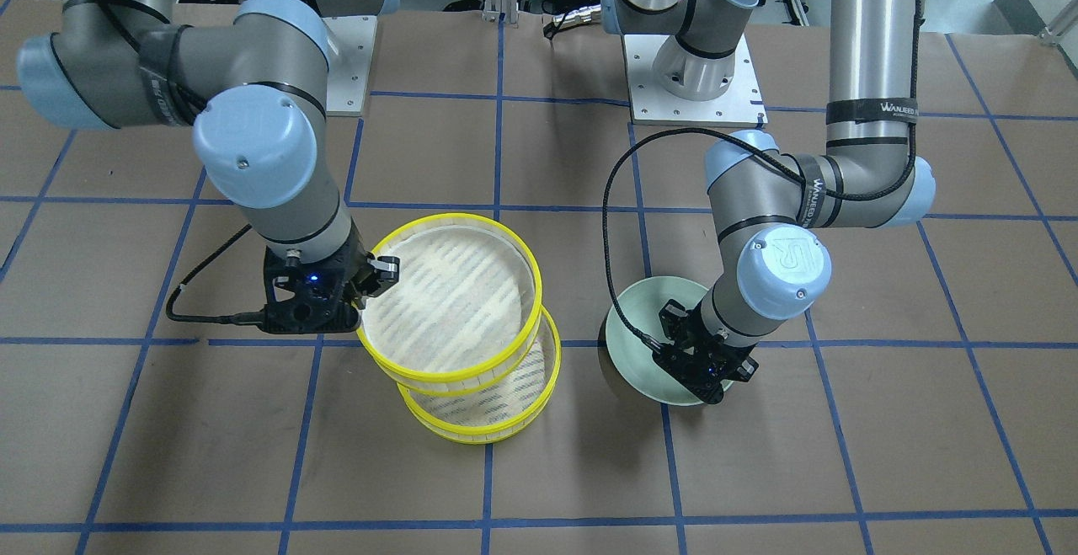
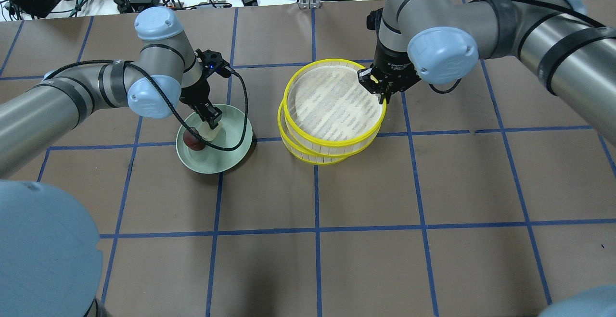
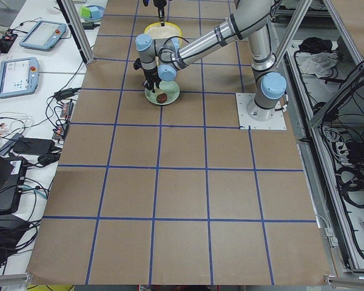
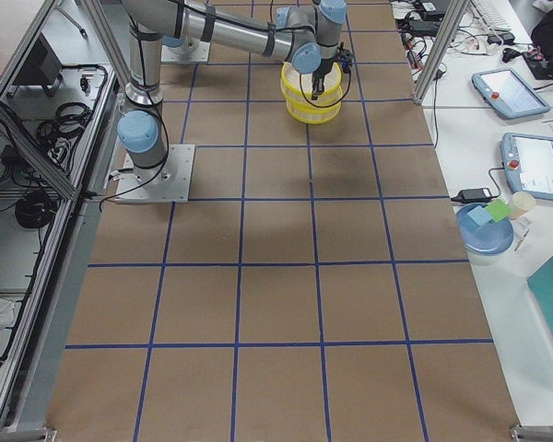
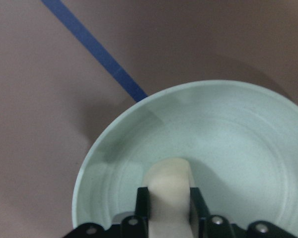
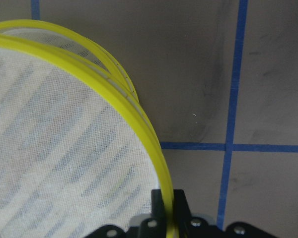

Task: Place buns in different layers of steamer
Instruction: 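Set top tier aside with right gripper while left carries bun over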

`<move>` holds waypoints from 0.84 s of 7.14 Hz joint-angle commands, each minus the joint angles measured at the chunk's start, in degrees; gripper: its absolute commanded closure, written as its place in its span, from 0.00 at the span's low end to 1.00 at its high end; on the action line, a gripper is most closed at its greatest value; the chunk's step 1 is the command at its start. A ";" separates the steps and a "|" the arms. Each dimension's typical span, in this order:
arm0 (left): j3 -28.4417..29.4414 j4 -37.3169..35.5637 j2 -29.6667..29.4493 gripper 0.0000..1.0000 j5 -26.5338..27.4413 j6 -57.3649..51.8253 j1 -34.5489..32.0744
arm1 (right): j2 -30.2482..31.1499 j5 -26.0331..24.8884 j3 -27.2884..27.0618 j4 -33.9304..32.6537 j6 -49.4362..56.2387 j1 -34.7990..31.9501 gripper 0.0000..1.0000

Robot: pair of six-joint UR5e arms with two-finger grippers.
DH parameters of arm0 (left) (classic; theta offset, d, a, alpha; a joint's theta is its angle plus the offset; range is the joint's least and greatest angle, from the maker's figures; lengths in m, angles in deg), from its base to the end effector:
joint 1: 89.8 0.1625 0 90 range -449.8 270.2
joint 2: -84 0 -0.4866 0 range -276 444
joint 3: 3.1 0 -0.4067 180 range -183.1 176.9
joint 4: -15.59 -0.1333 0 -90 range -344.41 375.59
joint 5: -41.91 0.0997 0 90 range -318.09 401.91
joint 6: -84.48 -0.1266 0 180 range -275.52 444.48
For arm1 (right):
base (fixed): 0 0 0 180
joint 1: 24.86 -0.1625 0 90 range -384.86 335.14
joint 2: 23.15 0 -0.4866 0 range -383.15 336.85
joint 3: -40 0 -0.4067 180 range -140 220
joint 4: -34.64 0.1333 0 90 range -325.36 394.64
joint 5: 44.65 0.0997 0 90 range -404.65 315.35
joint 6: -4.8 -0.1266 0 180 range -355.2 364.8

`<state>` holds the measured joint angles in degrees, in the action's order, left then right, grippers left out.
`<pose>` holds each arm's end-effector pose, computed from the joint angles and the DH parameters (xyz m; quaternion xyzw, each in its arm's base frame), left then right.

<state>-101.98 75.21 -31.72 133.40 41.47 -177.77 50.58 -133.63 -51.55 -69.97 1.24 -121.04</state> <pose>-0.1074 -0.6403 0.2364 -0.3502 -0.9359 -0.0390 0.0021 0.2011 -0.5978 0.3732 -0.0226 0.9993 0.0287 0.0065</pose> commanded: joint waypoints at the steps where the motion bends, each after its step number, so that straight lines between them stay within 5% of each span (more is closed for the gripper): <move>1: 1.05 -0.20 2.50 1.00 -0.16 1.25 -0.53 | 8.33 -0.41 0.40 9.21 7.31 6.58 1.00; 3: 5.51 -0.64 4.27 1.00 -0.25 15.41 -6.30 | 14.92 -1.02 0.67 15.03 12.34 8.37 1.00; 6: 8.35 -3.97 3.66 1.00 -8.86 23.56 -10.54 | 17.24 0.04 0.67 17.43 13.14 8.37 1.00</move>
<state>-94.39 72.56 -27.83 127.38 62.38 -187.02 67.08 -133.71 -50.90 -53.17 13.90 -112.72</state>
